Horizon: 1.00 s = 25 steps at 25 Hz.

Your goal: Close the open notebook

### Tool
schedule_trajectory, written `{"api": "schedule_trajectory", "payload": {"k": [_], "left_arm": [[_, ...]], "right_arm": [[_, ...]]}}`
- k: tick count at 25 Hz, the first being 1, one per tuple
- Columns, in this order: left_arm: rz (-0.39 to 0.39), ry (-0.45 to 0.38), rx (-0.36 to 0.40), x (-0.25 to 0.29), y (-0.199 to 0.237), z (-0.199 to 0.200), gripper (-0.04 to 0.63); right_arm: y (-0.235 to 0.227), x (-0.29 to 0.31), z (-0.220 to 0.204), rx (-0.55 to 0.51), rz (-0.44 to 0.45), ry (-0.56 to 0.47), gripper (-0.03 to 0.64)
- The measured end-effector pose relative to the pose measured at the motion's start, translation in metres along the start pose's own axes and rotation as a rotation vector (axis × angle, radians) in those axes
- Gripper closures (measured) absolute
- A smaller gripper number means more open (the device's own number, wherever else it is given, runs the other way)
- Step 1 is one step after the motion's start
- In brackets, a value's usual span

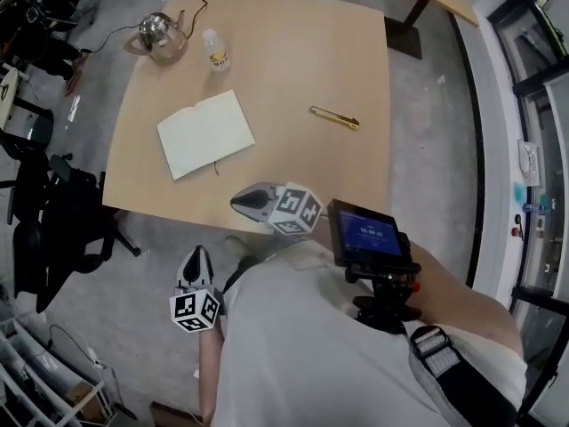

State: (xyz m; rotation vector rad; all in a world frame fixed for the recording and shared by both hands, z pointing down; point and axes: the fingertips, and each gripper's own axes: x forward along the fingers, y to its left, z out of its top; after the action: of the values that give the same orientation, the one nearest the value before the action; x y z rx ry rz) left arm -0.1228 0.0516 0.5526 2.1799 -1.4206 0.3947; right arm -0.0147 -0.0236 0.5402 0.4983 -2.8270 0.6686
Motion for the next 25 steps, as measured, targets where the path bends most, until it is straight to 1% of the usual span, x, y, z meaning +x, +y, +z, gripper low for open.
{"api": "schedule_trajectory", "payload": {"k": [4,11,18,22,25], "left_arm": [[-0.084,0.017,0.04,0.021,0.007,0.012,0.591],[-0.203,0.042,0.092,0.042,0.047,0.03,0.591],[-0.315,0.057,0.141,0.053,0.082,0.047,0.591],[-0.382,0.078,0.157,0.058,0.089,0.047,0.591],[-0.429,0.081,0.165,0.064,0.087,0.048,0.591]], "right_arm": [[-0.016,0.003,0.005,0.022,-0.083,-0.028,0.601],[-0.026,0.026,0.01,0.069,-0.22,-0.064,0.601],[-0.04,0.044,0.015,0.151,-0.38,-0.118,0.601],[-0.039,0.044,0.012,0.175,-0.461,-0.127,0.601],[-0.044,0.04,0.011,0.158,-0.512,-0.105,0.6]]}}
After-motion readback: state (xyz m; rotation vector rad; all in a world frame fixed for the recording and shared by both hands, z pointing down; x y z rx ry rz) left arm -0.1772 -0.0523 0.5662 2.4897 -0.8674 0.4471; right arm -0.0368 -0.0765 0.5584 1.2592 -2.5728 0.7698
